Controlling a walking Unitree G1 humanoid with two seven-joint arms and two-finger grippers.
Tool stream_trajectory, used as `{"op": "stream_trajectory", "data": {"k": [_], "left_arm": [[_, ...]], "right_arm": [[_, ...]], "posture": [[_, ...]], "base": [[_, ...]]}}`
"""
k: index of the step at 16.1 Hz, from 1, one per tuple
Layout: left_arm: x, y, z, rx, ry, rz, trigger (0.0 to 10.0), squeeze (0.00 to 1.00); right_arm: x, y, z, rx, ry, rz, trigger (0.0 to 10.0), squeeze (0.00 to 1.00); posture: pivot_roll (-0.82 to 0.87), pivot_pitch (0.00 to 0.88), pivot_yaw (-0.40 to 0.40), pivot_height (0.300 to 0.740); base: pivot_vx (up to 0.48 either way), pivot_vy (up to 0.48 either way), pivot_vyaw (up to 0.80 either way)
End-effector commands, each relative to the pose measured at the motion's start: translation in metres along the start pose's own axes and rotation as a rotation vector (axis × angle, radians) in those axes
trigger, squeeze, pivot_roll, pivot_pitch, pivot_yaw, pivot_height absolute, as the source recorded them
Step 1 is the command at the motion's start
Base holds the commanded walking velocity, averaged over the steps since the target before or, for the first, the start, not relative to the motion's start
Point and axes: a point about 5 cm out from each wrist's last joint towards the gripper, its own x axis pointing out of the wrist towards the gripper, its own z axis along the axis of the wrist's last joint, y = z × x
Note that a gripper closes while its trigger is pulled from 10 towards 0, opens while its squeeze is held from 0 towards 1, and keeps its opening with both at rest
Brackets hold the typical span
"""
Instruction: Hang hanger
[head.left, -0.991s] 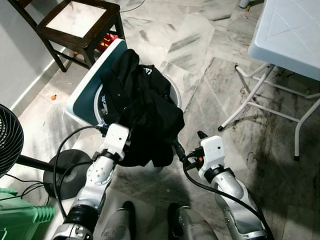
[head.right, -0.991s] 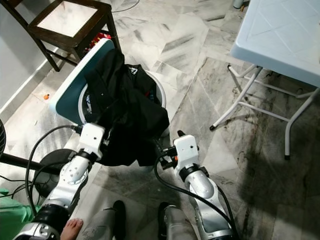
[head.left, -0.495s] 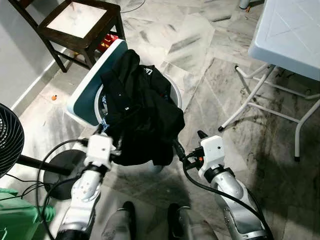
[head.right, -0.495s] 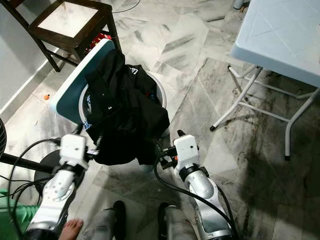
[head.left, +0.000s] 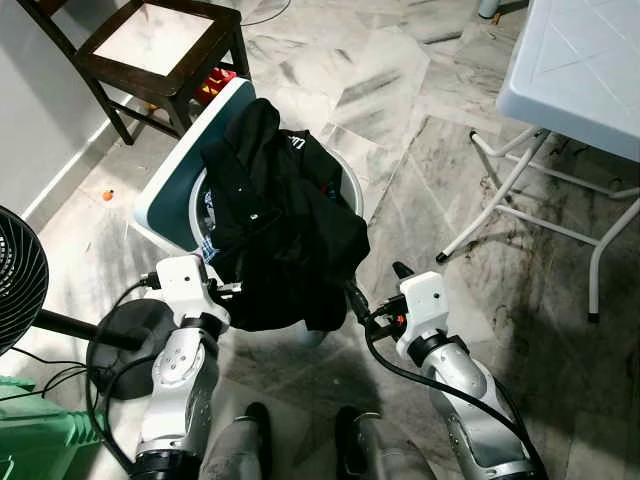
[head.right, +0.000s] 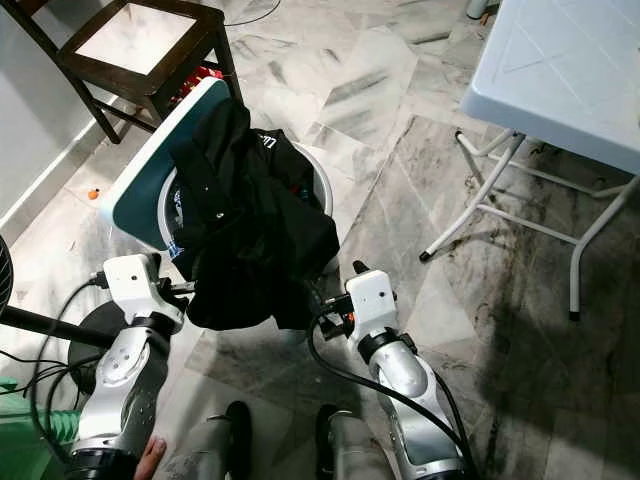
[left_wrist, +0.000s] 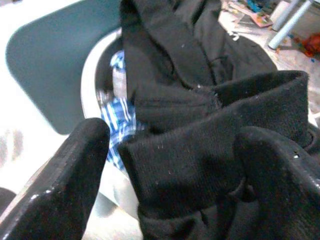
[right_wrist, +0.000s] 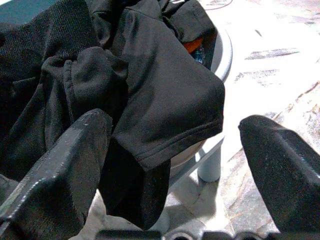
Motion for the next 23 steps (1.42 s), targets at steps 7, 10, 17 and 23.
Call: {"op": "stream_trajectory", "data": {"k": [7, 10, 17, 23], "left_arm": [[-0.005, 0.005, -0.014, -0.164, 0.152, 0.036, 10.0, 1.00], [-0.002, 0.002, -0.017, -0.199, 0.174, 0.030, 10.0, 0.51], [0.016, -0.004, -0.015, -0.245, 0.148, 0.024, 0.0, 0.00], [0.025, 0.002, -0.019, -0.254, 0.152, 0.054, 0.0, 0.00]], "right_arm": [[-0.003, 0.004, -0.006, 0.002, 0.026, 0.020, 10.0, 0.00], [-0.003, 0.005, -0.005, 0.001, 0.027, 0.022, 10.0, 0.00], [-0.005, 0.007, -0.008, 0.002, 0.039, 0.028, 10.0, 0.00], [-0.005, 0.006, -0.008, 0.000, 0.042, 0.021, 10.0, 0.00]], "posture": [[-0.05, 0.292, -0.020, 0.740], [-0.05, 0.295, -0.021, 0.740], [-0.07, 0.293, -0.015, 0.740], [-0.07, 0.283, -0.014, 0.740]], "base": [[0.000, 0.000, 0.00], [0.000, 0.000, 0.00], [0.000, 0.000, 0.00], [0.000, 0.000, 0.00]]}}
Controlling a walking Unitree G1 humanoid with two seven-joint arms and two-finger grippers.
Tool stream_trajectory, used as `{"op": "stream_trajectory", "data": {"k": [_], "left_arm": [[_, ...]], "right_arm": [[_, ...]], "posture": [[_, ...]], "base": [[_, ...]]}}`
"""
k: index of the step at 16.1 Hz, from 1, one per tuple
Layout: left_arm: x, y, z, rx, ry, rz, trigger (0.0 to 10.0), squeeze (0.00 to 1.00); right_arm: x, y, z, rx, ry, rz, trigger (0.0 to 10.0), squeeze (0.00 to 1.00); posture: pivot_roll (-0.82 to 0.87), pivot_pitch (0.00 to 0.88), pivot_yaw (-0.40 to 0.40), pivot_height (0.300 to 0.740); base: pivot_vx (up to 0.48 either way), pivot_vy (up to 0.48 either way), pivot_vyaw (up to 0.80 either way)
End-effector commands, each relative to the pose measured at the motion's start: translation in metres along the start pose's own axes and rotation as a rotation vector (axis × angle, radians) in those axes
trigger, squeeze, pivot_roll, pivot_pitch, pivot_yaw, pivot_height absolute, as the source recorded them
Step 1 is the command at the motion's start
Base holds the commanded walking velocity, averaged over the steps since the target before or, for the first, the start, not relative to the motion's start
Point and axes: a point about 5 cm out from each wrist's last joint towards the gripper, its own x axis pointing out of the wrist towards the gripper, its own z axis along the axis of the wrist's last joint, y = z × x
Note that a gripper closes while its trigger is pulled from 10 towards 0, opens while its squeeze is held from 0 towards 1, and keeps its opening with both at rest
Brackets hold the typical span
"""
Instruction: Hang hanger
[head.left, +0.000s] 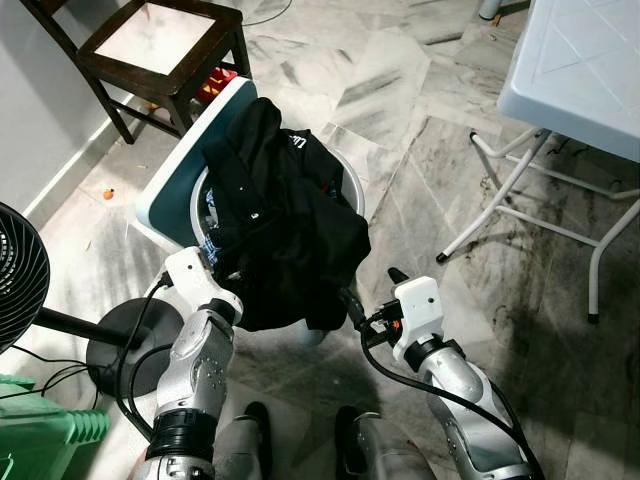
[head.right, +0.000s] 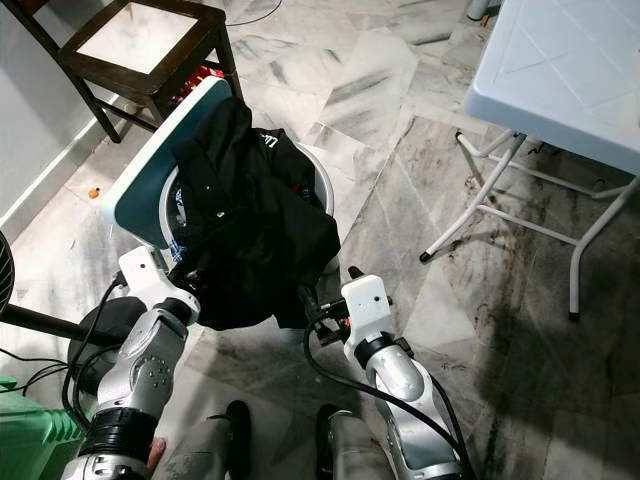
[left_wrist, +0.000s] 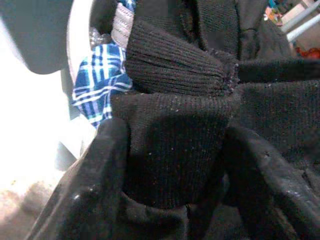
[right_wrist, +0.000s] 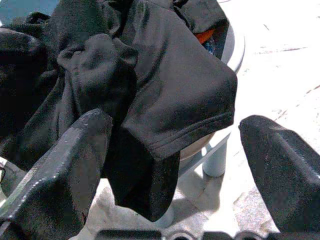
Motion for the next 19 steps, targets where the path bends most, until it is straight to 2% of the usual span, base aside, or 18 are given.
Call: {"op": "stream_trajectory", "data": {"k": [1, 6, 13, 15, 19], "left_arm": [[-0.002, 0.008, -0.005, 0.000, 0.014, 0.032, 0.0, 0.00], [0.003, 0.013, 0.001, 0.024, -0.021, 0.069, 0.0, 0.00], [0.005, 0.008, 0.012, 0.075, -0.078, 0.108, 0.0, 0.00], [0.003, -0.002, 0.024, 0.246, -0.137, 0.076, 0.0, 0.00], [-0.001, -0.014, 0.025, 0.410, -0.175, 0.006, 0.0, 0.00]], "right_arm": [[-0.003, 0.001, -0.005, 0.001, 0.018, 0.003, 10.0, 0.00], [-0.004, 0.001, -0.005, 0.002, 0.019, -0.002, 10.0, 0.00], [-0.003, 0.002, -0.006, 0.005, 0.019, -0.005, 10.0, 0.00], [-0.004, 0.002, -0.006, 0.006, 0.020, -0.004, 10.0, 0.00], [-0.004, 0.004, -0.007, 0.007, 0.022, -0.001, 10.0, 0.00]], "posture": [[-0.07, 0.282, -0.013, 0.740], [-0.07, 0.280, -0.010, 0.740], [-0.06, 0.285, -0.008, 0.740], [-0.06, 0.290, -0.009, 0.740], [-0.06, 0.291, -0.012, 0.740]], "base": [[0.000, 0.000, 0.00], [0.000, 0.000, 0.00], [0.000, 0.000, 0.00], [0.000, 0.000, 0.00], [0.000, 0.000, 0.00]]}}
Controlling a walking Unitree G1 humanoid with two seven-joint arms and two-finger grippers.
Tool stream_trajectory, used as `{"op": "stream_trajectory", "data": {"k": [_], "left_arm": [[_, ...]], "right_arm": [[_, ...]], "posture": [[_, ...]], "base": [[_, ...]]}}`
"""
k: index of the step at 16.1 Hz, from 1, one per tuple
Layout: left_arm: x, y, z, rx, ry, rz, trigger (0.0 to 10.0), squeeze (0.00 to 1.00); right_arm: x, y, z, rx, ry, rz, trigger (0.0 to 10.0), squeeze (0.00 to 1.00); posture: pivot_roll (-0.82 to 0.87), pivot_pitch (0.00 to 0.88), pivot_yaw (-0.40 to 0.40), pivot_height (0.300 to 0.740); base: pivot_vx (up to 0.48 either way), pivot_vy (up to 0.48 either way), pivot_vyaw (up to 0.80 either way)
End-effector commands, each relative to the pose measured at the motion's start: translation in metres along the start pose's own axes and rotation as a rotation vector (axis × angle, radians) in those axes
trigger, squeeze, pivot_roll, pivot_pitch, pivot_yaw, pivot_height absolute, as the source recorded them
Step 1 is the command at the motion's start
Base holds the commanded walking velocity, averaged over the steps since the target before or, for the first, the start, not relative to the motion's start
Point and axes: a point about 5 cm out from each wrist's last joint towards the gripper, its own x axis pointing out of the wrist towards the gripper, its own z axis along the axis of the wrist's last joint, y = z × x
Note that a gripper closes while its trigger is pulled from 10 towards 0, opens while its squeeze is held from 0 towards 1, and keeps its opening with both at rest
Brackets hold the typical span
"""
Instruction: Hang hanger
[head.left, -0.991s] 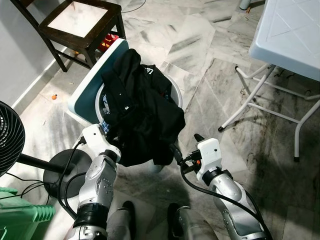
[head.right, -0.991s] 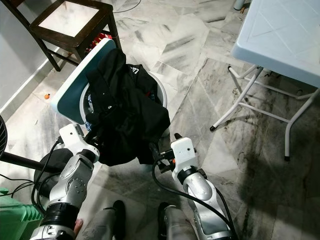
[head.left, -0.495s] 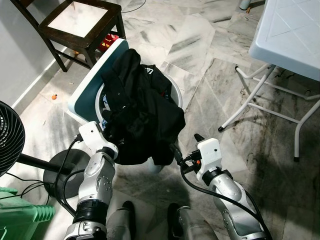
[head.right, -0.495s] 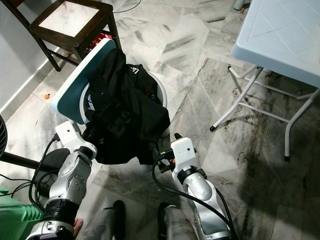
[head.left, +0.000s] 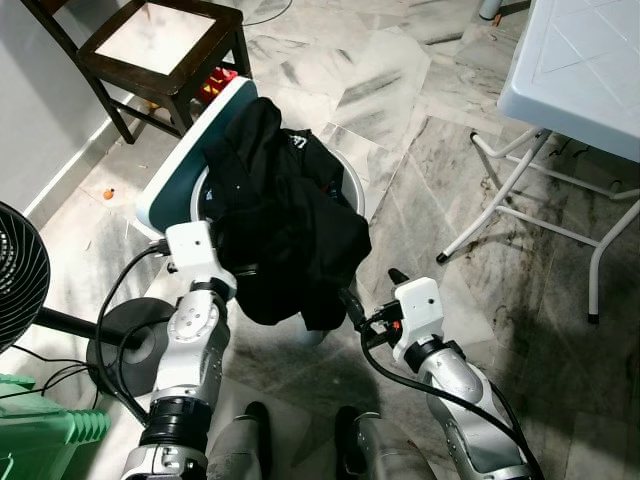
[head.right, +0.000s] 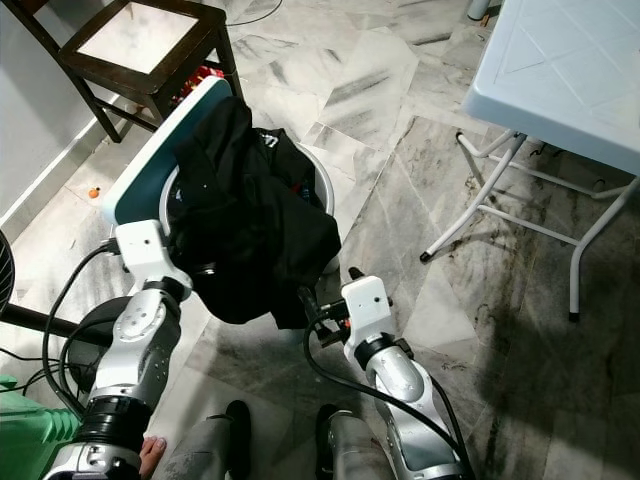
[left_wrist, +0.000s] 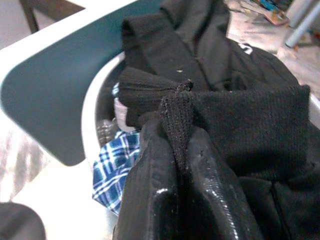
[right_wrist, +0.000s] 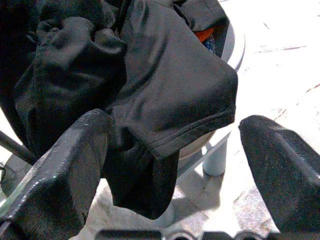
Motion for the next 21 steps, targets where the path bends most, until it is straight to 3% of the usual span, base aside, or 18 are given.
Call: {"op": "stream_trajectory", "data": {"k": [1, 2, 5, 6, 7, 8, 13, 15, 16, 17, 18, 19, 21], "left_arm": [[-0.004, 0.002, -0.003, 0.027, -0.003, 0.001, 0.0, 0.00], [-0.008, -0.007, 0.001, 0.153, -0.047, -0.075, 0.0, 0.00], [-0.011, -0.021, 0.002, 0.307, -0.082, -0.212, 0.0, 0.00], [-0.017, -0.023, -0.012, 0.386, -0.024, -0.273, 0.0, 0.00], [-0.024, -0.011, -0.031, 0.376, 0.074, -0.242, 0.0, 0.00], [-0.027, -0.007, -0.037, 0.373, 0.103, -0.225, 0.0, 0.00], [-0.050, 0.031, -0.065, 0.502, 0.208, -0.119, 0.0, 0.00], [-0.051, 0.031, -0.065, 0.506, 0.210, -0.116, 0.0, 0.00], [-0.050, 0.030, -0.066, 0.497, 0.215, -0.110, 10.0, 0.00], [-0.047, 0.024, -0.065, 0.447, 0.214, -0.125, 10.0, 0.00], [-0.045, 0.016, -0.062, 0.318, 0.209, -0.131, 10.0, 0.54], [-0.042, 0.012, -0.058, 0.291, 0.186, -0.128, 10.0, 1.00], [-0.039, 0.006, -0.052, 0.220, 0.167, -0.121, 10.0, 1.00]], "right_arm": [[-0.004, 0.003, -0.006, 0.003, 0.020, 0.001, 10.0, 0.00], [-0.003, 0.001, -0.005, 0.002, 0.018, -0.001, 10.0, 0.00], [-0.002, 0.001, -0.005, 0.002, 0.016, -0.002, 10.0, 0.00], [-0.003, 0.002, -0.005, 0.002, 0.018, -0.001, 10.0, 0.00], [-0.003, 0.002, -0.006, 0.003, 0.019, 0.001, 10.0, 0.00], [-0.004, 0.003, -0.006, 0.002, 0.020, 0.001, 10.0, 0.00], [-0.006, -0.001, -0.006, -0.004, 0.027, 0.001, 10.0, 0.00], [-0.006, -0.001, -0.006, -0.005, 0.027, 0.001, 10.0, 0.00], [-0.005, -0.001, -0.007, -0.007, 0.029, 0.007, 10.0, 0.00], [-0.005, 0.000, -0.007, -0.010, 0.031, 0.013, 10.0, 0.00], [-0.005, -0.001, -0.006, -0.012, 0.030, 0.014, 10.0, 0.00], [-0.005, -0.001, -0.006, -0.013, 0.031, 0.014, 10.0, 0.00], [-0.006, -0.001, -0.006, -0.014, 0.032, 0.013, 10.0, 0.00]], "posture": [[-0.06, 0.291, -0.012, 0.740], [-0.06, 0.290, -0.011, 0.740], [-0.06, 0.291, -0.012, 0.740], [-0.06, 0.292, -0.012, 0.740], [-0.07, 0.295, -0.015, 0.740], [-0.07, 0.295, -0.015, 0.740], [-0.07, 0.296, -0.026, 0.740], [-0.07, 0.296, -0.027, 0.740], [-0.06, 0.295, -0.029, 0.740], [-0.07, 0.294, -0.034, 0.740], [-0.07, 0.293, -0.035, 0.740], [-0.07, 0.293, -0.035, 0.740], [-0.07, 0.292, -0.035, 0.740]], "base": [[0.000, 0.000, 0.00], [0.000, 0.000, 0.00], [0.000, 0.000, 0.00], [0.000, 0.000, 0.00], [0.000, 0.000, 0.00], [0.000, 0.000, 0.00], [0.000, 0.000, 0.00], [0.000, 0.000, 0.00], [0.000, 0.000, 0.00], [0.000, 0.000, 0.00], [0.000, 0.000, 0.00], [0.000, 0.000, 0.00], [0.000, 0.000, 0.00]]}}
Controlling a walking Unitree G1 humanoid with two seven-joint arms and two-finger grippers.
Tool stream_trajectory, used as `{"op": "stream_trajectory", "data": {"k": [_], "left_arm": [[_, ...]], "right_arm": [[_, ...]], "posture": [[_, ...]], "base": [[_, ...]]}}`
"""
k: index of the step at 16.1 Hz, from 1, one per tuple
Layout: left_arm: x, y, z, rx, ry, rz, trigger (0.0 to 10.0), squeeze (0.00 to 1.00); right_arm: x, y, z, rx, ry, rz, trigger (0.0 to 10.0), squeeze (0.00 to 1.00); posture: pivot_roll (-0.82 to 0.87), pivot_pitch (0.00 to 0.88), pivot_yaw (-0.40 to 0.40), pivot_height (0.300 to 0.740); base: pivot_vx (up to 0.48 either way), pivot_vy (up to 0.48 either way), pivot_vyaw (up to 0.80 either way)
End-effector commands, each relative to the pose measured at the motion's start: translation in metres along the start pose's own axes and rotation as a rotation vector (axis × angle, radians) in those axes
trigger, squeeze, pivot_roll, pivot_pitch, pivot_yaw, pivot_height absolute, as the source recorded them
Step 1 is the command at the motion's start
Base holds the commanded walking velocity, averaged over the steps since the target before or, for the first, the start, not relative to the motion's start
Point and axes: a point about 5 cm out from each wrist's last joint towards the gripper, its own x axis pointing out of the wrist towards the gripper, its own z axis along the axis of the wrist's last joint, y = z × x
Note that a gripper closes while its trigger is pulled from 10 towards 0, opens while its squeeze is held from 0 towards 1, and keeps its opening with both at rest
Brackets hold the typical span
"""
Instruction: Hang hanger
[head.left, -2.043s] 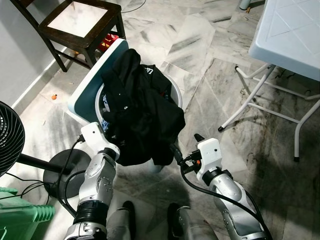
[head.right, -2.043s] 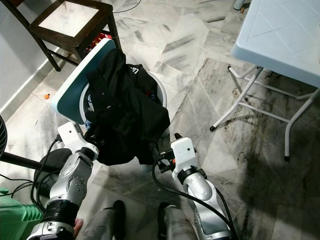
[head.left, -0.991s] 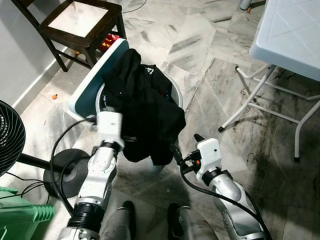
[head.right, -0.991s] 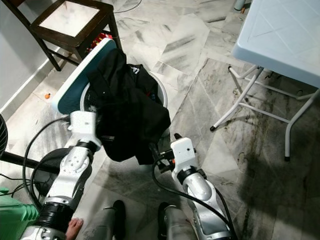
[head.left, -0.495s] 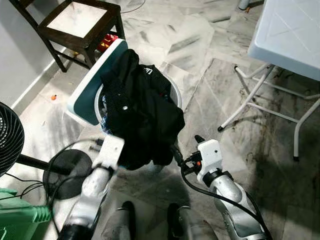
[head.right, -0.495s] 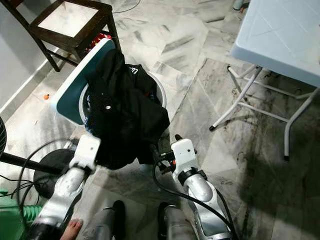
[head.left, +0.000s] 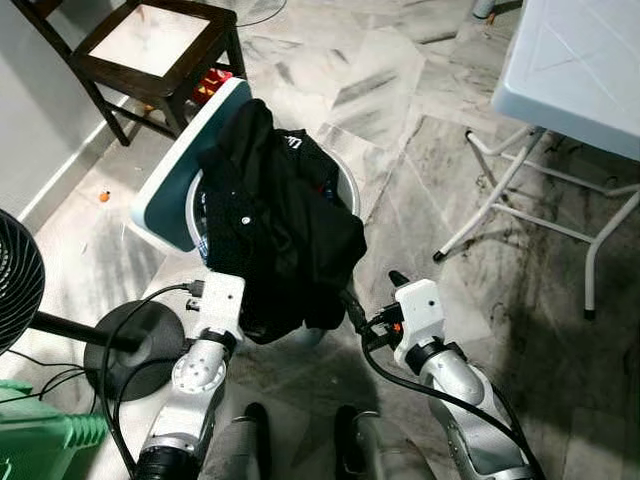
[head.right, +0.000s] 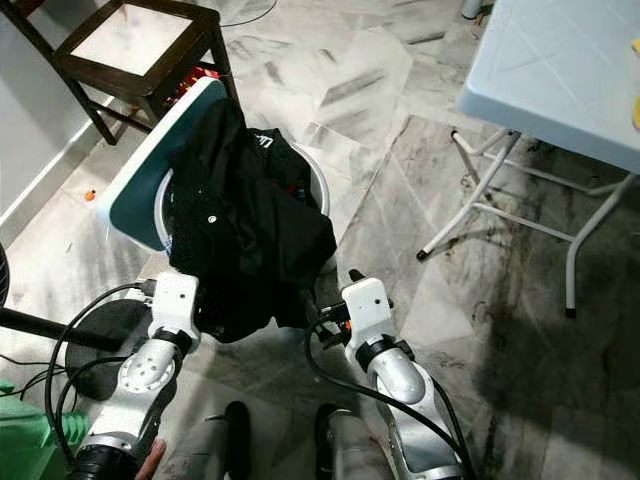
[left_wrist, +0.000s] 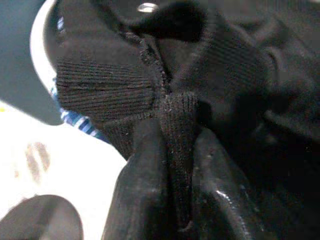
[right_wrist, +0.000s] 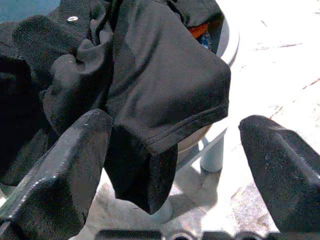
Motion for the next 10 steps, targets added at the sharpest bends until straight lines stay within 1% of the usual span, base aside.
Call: {"op": "stream_trajectory", "data": {"k": [1, 2, 3, 4, 5, 7, 10], "left_arm": [[0.000, -0.002, 0.004, -0.072, -0.002, 0.003, 10.0, 1.00], [0.001, -0.004, 0.007, -0.111, -0.008, -0.001, 10.0, 1.00], [0.001, -0.009, 0.010, -0.186, -0.007, -0.036, 10.0, 0.74], [0.000, -0.011, 0.010, -0.233, 0.019, -0.044, 10.0, 0.00], [-0.002, -0.012, 0.008, -0.243, 0.040, -0.048, 10.0, 0.00], [-0.010, -0.010, 0.004, -0.234, 0.079, -0.062, 10.0, 0.00], [-0.020, -0.003, -0.009, -0.206, 0.182, -0.088, 10.0, 0.00]], "right_arm": [[-0.004, 0.002, -0.004, -0.001, 0.019, 0.010, 10.0, 0.00], [-0.004, 0.002, -0.004, 0.000, 0.020, 0.010, 10.0, 0.00], [-0.004, 0.002, -0.004, 0.001, 0.020, 0.010, 10.0, 0.00], [-0.004, 0.003, -0.005, 0.002, 0.020, 0.010, 10.0, 0.00], [-0.005, 0.002, -0.005, 0.003, 0.022, 0.009, 10.0, 0.00], [-0.005, 0.003, -0.005, 0.004, 0.022, 0.011, 10.0, 0.00], [-0.004, 0.004, -0.005, 0.005, 0.023, 0.015, 10.0, 0.00]], "posture": [[-0.08, 0.293, -0.035, 0.740], [-0.08, 0.293, -0.035, 0.740], [-0.08, 0.295, -0.034, 0.740], [-0.08, 0.295, -0.034, 0.740], [-0.08, 0.295, -0.034, 0.740], [-0.07, 0.301, -0.035, 0.740], [-0.06, 0.302, -0.035, 0.740]], "base": [[0.000, 0.000, 0.00], [0.000, 0.000, 0.00], [0.000, 0.000, 0.00], [0.000, 0.000, 0.00], [0.000, 0.000, 0.00], [0.000, 0.000, 0.00], [0.000, 0.000, 0.00]]}}
